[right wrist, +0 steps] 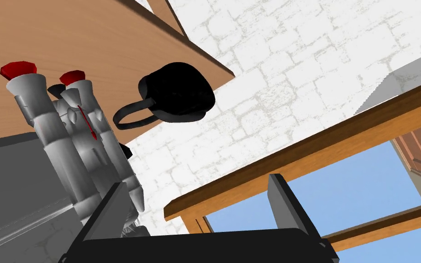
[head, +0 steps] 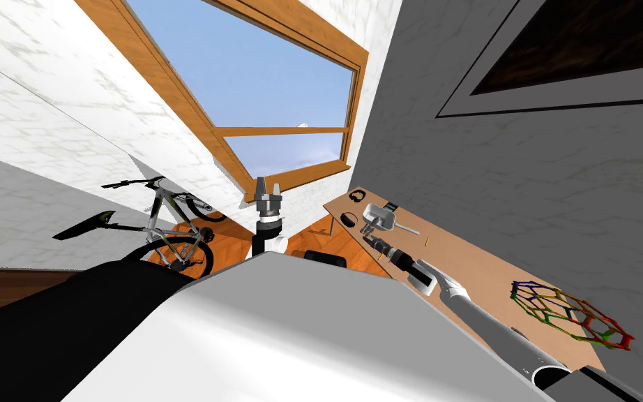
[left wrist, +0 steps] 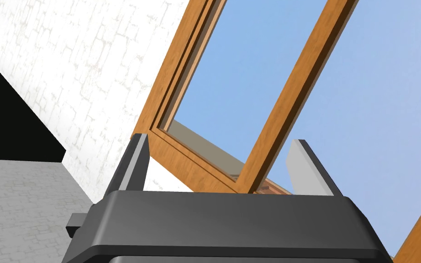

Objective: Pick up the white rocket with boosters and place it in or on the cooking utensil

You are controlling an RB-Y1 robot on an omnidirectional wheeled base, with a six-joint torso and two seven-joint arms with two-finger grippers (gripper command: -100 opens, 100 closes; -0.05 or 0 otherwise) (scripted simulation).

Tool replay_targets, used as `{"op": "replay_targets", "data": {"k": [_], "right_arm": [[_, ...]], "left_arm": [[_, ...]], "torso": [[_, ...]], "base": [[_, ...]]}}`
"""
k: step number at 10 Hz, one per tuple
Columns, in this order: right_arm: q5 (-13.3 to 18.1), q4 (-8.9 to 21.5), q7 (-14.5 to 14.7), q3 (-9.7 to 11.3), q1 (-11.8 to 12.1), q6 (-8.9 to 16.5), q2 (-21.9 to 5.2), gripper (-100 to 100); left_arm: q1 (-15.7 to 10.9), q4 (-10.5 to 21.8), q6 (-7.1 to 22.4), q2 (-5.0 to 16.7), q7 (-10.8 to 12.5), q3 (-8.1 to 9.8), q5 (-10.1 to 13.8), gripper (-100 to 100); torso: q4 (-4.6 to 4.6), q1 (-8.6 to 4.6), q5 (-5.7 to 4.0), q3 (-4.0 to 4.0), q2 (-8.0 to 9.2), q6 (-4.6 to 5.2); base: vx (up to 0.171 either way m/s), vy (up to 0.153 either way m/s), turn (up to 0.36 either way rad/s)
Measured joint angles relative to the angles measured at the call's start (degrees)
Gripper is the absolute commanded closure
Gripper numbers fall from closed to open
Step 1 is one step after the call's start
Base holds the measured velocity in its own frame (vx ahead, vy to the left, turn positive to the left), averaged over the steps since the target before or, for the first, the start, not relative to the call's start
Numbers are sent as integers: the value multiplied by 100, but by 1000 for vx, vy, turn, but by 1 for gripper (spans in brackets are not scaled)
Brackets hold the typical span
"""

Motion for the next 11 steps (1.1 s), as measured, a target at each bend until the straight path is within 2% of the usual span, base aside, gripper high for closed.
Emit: {"op": "replay_targets", "data": {"k": [1, 3, 5, 7, 9, 11], "right_arm": [[18, 174, 71, 35, -38, -41, -35, -100], [42, 537, 209, 132, -134, -183, -334, -100], [63, 666, 264, 213, -222, -172, -551, -100], [116, 1062, 378, 311, -392, -254, -567, -100], [127, 1443, 539, 376, -493, -431, -828, -100], [156, 1683, 715, 463, -614, -478, -1046, -100]], "left_arm": [[1, 0, 0, 0, 0, 1, 0, 0], [0, 0, 0, 0, 0, 0, 0, 0], [0, 0, 0, 0, 0, 0, 0, 0], [0, 0, 0, 0, 0, 0, 0, 0], [1, 0, 0, 0, 0, 0, 0, 0], [0, 0, 0, 0, 0, 0, 0, 0]], "torso": [[0, -4, -2, 1, 3, 6], [0, -1, 0, 1, 1, 0], [1, -2, -1, 2, 4, 3], [1, -3, -2, 2, 4, 1], [0, 2, 1, 1, 2, 4], [0, 22, 4, 0, 0, 0]], "base": [[12, 24, 109], [17, 26, 148], [11, 20, 68], [14, 28, 159], [22, 43, 141], [24, 98, 194]]}}
